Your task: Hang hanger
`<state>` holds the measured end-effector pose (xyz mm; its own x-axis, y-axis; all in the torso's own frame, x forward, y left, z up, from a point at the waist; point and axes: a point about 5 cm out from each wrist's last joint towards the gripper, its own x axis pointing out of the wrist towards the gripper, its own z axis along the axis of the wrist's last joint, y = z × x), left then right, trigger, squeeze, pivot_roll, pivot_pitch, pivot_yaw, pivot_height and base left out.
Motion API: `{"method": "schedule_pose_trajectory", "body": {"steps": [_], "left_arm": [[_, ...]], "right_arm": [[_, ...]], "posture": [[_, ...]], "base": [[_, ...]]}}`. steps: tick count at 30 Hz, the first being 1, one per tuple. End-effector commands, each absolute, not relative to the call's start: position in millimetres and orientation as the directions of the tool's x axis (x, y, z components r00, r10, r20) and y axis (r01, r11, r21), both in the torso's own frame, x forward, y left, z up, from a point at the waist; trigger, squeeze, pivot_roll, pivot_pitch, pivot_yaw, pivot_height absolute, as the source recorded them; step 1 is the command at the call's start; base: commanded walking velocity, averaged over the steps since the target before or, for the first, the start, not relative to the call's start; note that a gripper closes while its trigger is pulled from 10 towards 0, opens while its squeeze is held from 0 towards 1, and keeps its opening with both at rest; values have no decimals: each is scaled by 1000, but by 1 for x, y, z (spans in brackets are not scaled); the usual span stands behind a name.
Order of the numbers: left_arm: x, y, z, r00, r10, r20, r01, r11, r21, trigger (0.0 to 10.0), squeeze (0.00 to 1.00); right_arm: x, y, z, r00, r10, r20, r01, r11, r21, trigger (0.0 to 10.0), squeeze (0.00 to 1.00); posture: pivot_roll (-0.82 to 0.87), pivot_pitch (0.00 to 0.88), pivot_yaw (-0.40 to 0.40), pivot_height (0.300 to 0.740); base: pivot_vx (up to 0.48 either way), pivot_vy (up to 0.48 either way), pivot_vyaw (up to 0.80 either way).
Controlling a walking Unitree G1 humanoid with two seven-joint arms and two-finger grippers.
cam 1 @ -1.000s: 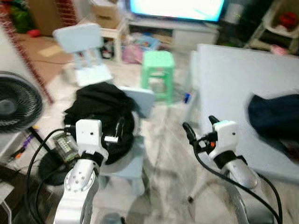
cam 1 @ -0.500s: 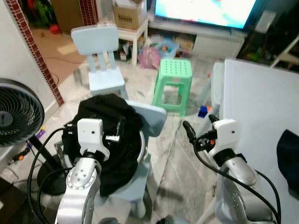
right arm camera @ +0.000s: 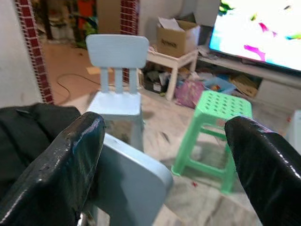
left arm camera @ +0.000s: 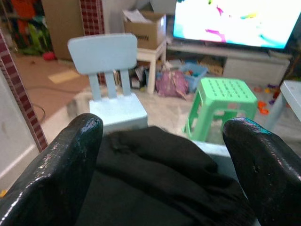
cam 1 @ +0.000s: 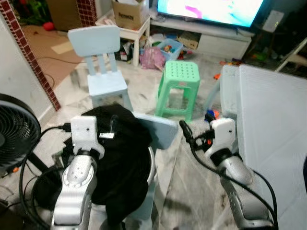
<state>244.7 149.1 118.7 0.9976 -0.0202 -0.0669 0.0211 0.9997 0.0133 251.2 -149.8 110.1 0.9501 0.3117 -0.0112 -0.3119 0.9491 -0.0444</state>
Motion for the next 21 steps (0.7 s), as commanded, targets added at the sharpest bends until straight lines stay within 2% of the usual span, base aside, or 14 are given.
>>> {"method": "schedule_pose_trajectory", "body": {"steps": [1, 9, 12, 21], "left_arm": [[245, 152, 112, 992, -10, -129, 16, 999, 46, 10000, 0], [242, 173, 83, 943, 32, -332, 17, 989, 144, 10000, 0], [236, 175, 68, 903, -5, -430, 71, 988, 138, 10000, 0], [237, 195, 45, 859, 3, -512, 98, 981, 170, 10000, 0]], "right_arm": [[254, -152, 112, 951, 308, -3, -308, 950, -54, 10000, 0], [251, -151, 109, 953, 303, -20, -303, 951, -58, 10000, 0], [243, -152, 115, 944, 326, -43, -328, 943, -53, 10000, 0], [204, -164, 121, 904, 390, -177, -398, 917, -13, 10000, 0]], "posture": [[57, 0, -61, 740], [62, 3, -65, 740], [23, 47, -97, 740], [-120, 172, -145, 740]], "base": [[0, 0, 0], [0, 0, 0], [0, 0, 0], [0, 0, 0]]}}
